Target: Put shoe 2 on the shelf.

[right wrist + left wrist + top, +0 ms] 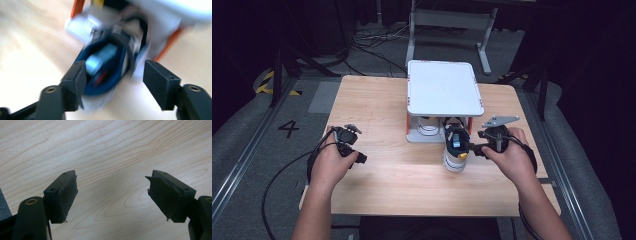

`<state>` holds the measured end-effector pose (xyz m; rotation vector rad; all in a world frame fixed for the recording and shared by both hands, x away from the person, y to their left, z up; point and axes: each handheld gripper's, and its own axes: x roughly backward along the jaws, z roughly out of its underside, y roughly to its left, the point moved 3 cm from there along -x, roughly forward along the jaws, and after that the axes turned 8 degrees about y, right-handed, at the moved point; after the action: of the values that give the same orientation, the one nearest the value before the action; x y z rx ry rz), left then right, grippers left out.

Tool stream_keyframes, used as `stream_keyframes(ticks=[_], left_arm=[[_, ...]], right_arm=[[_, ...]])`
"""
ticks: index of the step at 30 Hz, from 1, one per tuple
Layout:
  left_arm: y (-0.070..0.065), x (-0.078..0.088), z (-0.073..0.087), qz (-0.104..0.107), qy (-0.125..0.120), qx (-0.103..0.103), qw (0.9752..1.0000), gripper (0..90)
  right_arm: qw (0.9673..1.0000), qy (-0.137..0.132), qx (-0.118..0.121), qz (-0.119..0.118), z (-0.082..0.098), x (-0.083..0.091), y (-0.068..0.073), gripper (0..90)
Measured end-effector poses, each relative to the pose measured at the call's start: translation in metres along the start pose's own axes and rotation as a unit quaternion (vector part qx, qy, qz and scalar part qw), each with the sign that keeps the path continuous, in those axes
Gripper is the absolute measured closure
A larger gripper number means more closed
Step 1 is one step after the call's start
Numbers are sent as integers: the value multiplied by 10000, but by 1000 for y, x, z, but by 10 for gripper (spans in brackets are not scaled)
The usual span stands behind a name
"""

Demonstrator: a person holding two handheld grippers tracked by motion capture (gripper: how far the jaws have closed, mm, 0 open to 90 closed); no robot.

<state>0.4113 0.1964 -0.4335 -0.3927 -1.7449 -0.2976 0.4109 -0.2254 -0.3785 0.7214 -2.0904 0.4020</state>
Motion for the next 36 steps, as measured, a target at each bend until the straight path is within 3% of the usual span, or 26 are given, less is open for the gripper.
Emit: stream_keyframes(ticks=[1,3,7,15,18,21,24,27,36], left_arm=[[0,0,0,0,0,0,10000,231],[-2,0,-3,-3,-31,-16,10000,231],[-5,0,-6,14,-9,-93,10000,230],[-2,-1,-8,12,-29,-82,10000,230],[-1,0,-6,20,-25,-79,10000,230],[1,0,-2,37,-30,-1,10000,230],[2,1,1,36,-24,14,10000,230],[5,1,6,17,-31,99,9999,231],[7,-1,9,27,18,140,9999,231]], right_arm=[[10000,0,0,0,0,0,0,360],[9989,299,-355,71,13,4,11,365],[9962,805,-333,-80,23,-14,28,375],[9912,1281,-348,15,30,-65,35,349],[9920,1180,-426,162,28,-72,33,362],[9930,1055,-516,145,23,-71,30,367],[9944,898,-496,252,18,-69,27,442],[9969,495,-552,277,1,-68,17,450],[9973,-15,-358,646,-20,-90,-1,513]])
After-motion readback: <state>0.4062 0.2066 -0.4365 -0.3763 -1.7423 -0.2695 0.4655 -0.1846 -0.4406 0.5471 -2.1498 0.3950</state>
